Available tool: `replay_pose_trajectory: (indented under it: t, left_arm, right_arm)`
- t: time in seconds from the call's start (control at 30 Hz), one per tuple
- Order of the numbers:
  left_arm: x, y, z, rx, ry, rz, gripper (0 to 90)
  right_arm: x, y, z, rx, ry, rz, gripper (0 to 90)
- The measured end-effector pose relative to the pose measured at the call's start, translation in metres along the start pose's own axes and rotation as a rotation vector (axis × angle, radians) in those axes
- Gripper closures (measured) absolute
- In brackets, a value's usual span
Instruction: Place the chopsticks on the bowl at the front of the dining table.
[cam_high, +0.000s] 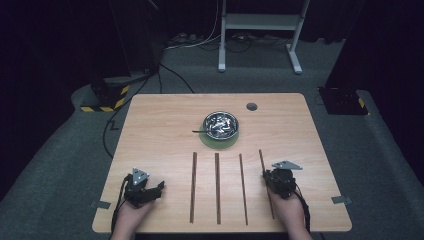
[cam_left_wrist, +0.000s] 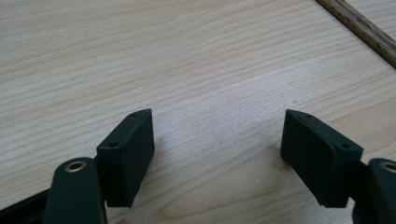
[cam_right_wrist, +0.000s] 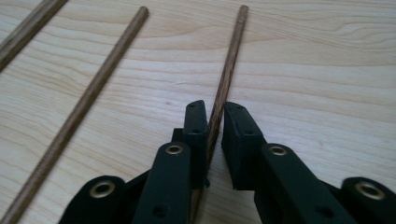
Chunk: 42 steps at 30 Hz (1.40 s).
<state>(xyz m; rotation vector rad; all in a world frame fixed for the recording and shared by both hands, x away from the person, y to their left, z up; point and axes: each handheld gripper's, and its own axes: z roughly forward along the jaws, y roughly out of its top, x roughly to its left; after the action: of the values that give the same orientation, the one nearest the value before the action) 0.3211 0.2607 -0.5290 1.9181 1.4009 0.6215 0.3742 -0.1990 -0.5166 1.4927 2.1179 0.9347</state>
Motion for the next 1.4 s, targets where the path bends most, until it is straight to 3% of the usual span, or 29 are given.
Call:
replay_pose_trajectory:
  t: [0.13,0.5,0.7,0.9,1.1,1.2,1.4]
  left_arm:
    - [0.000,0.000,0.000,0.000,-0.001,0.000,25.9]
    - [0.000,0.000,0.000,0.000,-0.002,0.000,25.8]
    - [0.000,0.000,0.000,0.001,-0.003,0.001,25.5]
    - [-0.001,-0.001,0.000,-0.001,0.004,0.001,25.8]
    - [-0.001,-0.001,0.000,-0.001,0.004,0.001,25.8]
    - [-0.001,0.000,0.000,0.000,-0.001,0.006,25.7]
    - [-0.001,0.000,-0.001,0.009,-0.011,0.021,25.3]
  right_arm:
    - [-0.006,0.001,-0.002,0.024,0.010,-0.002,82.2]
    - [-0.007,0.004,-0.008,0.031,0.034,0.019,70.3]
    - [-0.005,0.002,-0.007,0.058,0.037,0.013,72.0]
    - [0.000,0.002,-0.005,0.057,0.012,-0.031,81.7]
    - [0.004,0.012,0.006,0.056,-0.003,-0.055,83.6]
    - [0.002,0.020,0.011,0.074,-0.004,-0.046,67.2]
    - [0.000,0.026,0.004,0.069,0.011,-0.036,55.9]
